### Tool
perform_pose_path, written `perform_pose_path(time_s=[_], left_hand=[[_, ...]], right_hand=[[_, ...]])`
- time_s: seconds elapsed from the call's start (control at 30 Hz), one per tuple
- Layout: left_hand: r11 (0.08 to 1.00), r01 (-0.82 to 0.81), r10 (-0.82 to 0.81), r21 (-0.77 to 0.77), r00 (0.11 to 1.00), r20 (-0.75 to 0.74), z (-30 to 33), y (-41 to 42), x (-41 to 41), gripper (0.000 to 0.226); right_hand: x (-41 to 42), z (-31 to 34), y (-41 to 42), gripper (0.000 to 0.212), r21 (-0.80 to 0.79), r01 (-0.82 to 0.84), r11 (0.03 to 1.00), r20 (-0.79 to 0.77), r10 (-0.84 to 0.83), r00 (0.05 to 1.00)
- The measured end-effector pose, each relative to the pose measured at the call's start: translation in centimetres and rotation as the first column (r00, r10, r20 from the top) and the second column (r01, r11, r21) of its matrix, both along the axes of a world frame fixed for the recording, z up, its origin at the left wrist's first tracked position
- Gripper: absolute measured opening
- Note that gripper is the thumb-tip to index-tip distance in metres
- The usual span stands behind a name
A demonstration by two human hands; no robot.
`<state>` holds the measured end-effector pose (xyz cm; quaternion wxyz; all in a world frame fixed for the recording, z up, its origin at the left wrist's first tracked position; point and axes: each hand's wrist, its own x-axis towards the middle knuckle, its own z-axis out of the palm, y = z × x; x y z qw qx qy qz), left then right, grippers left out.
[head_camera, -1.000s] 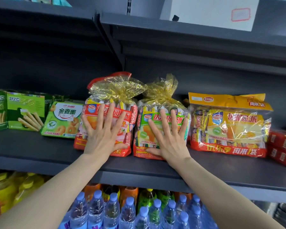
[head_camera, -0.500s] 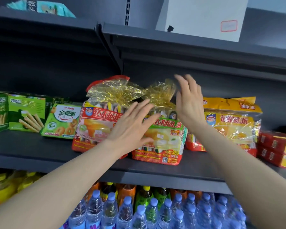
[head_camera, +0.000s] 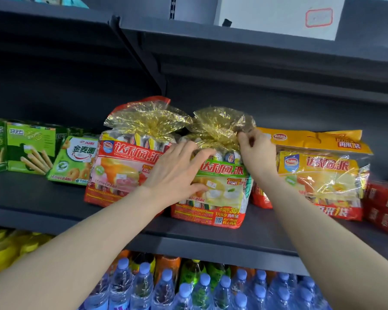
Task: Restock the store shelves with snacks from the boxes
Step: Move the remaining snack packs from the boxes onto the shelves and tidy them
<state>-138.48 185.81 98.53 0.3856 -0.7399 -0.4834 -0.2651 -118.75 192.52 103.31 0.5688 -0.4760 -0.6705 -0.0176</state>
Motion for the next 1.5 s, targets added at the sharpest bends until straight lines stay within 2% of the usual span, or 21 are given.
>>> perform_pose_path(time_s=[0.07, 0.17, 0.27, 0.37, 0.47, 0.6, 0.73, 0.8, 0.87, 0.93, 1.0, 1.1, 1.23, 1.3, 1.4, 1.5], left_hand=[[1.0, 0.0, 0.0, -0.003, 1.0, -0.015, 0.0, 0.0, -0.1, 0.088], [0.997, -0.017, 0.024, 0.074, 0.995, -0.095, 0.1, -0.2, -0.8, 0.091], [0.988, -0.042, 0.053, 0.149, 0.996, -0.07, -0.1, -1.2, -3.1, 0.092], [0.975, -0.152, 0.152, 0.163, 0.988, 0.015, -0.6, -1.8, -6.5, 0.09], [0.971, -0.203, 0.203, 0.127, 0.979, 0.02, -1.1, -1.2, -8.5, 0.086], [0.981, -0.163, 0.159, 0.106, 0.986, 0.045, -1.3, -0.4, -8.3, 0.082], [0.987, -0.037, 0.013, 0.158, 0.989, 0.149, -2.2, -1.3, -9.9, 0.086], [0.988, -0.032, -0.016, 0.153, 0.952, 0.305, -2.9, -2.0, -11.4, 0.093], [0.996, -0.001, -0.043, 0.091, 0.875, 0.482, -3.6, -2.5, -13.0, 0.103], [0.996, 0.088, -0.065, -0.003, 0.75, 0.659, -3.9, -2.6, -14.3, 0.118], [0.976, 0.203, -0.062, -0.078, 0.605, 0.794, -3.8, -2.8, -15.1, 0.129], [0.921, 0.357, -0.035, -0.155, 0.474, 0.88, -3.9, -2.5, -15.7, 0.125], [0.884, 0.459, -0.097, -0.091, 0.37, 0.924, -4.2, -1.2, -16.0, 0.112], [0.875, 0.475, -0.099, -0.087, 0.352, 0.931, -4.4, -1.1, -16.4, 0.112], [0.878, 0.47, -0.133, -0.092, 0.425, 0.896, -4.7, -1.8, -16.8, 0.119], [0.866, 0.484, -0.137, -0.128, 0.475, 0.869, -4.3, -1.9, -17.1, 0.136]], right_hand=[[0.0, 0.2, -0.5, 0.033, 0.116, 0.005, 0.993, 0.029, -0.008, 1.0], [-0.5, -0.3, -1.8, 0.039, 0.374, 0.075, 0.924, 0.08, -0.113, 0.99], [-1.7, -2.7, -3.3, 0.043, 0.499, 0.118, 0.859, 0.167, -0.229, 0.959], [-2.8, -5.3, -2.8, 0.053, 0.519, 0.107, 0.848, 0.385, -0.344, 0.857], [-3.7, -6.1, -1.3, 0.055, 0.481, 0.203, 0.853, 0.474, -0.448, 0.758], [-4.6, -5.8, -1.3, 0.056, 0.46, 0.287, 0.84, 0.509, -0.514, 0.69], [-5.1, -6.6, -3.4, 0.049, 0.576, 0.277, 0.769, 0.419, -0.569, 0.708], [-6.7, -7.1, -5.1, 0.049, 0.627, 0.182, 0.757, 0.45, -0.543, 0.709], [-9.4, -7.4, -6.4, 0.051, 0.618, 0.084, 0.782, 0.539, -0.499, 0.678], [-12.1, -7.2, -6.7, 0.053, 0.56, 0.068, 0.826, 0.603, -0.463, 0.65], [-13.9, -7.0, -6.4, 0.058, 0.49, 0.132, 0.862, 0.624, -0.453, 0.637], [-15.1, -7.0, -5.8, 0.062, 0.445, 0.221, 0.868, 0.645, -0.482, 0.593], [-15.7, -6.3, -5.3, 0.06, 0.439, 0.205, 0.875, 0.654, -0.467, 0.595], [-15.9, -6.1, -5.2, 0.06, 0.437, 0.201, 0.877, 0.668, -0.466, 0.58], [-15.5, -6.1, -5.7, 0.062, 0.44, 0.177, 0.88, 0.675, -0.454, 0.581], [-14.0, -6.4, -6.5, 0.06, 0.5, 0.175, 0.848, 0.586, -0.481, 0.652]])
